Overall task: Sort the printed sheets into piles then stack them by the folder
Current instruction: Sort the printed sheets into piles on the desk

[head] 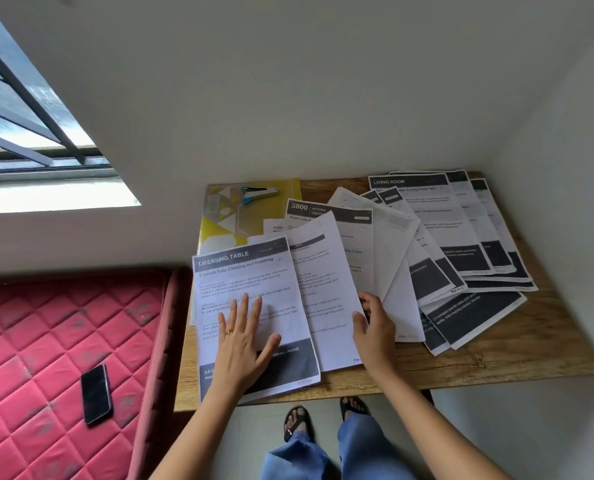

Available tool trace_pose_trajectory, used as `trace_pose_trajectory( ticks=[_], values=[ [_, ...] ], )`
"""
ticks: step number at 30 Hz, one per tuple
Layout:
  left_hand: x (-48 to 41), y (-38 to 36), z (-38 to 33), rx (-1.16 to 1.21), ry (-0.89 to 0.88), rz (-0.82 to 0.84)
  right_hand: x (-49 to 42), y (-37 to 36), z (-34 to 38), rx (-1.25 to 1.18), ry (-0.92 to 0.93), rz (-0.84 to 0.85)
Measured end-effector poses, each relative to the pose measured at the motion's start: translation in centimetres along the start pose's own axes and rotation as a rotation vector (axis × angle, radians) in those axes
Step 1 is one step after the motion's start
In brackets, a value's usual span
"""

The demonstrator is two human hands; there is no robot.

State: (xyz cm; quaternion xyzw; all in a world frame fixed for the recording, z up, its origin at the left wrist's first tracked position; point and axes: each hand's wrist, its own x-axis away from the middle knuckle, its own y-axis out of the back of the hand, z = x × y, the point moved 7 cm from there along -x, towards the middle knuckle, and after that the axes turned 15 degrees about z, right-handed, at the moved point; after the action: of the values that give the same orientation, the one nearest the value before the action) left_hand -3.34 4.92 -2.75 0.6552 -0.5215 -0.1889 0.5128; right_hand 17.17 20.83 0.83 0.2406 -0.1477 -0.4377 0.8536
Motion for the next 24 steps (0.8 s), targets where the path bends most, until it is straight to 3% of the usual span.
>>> trace_pose_trajectory(
  ticks=[10,17,24],
  values=[
    [-0.1,-1.5,-0.9,-0.082,-0.006,0.071,0.3,0.8,-0.7,-0.011,-0.012,-0.033],
    [0.1,-0.8,-1.5,-0.067,0.003,0.025,0.1,2.1,-1.8,-0.044,-0.076,-0.019],
    [-1.3,1.4,-6.8,-0.009,-0.068,-0.063,-0.3,6.7,-2.8,-0.331,-0.144,-0.013]
  ],
)
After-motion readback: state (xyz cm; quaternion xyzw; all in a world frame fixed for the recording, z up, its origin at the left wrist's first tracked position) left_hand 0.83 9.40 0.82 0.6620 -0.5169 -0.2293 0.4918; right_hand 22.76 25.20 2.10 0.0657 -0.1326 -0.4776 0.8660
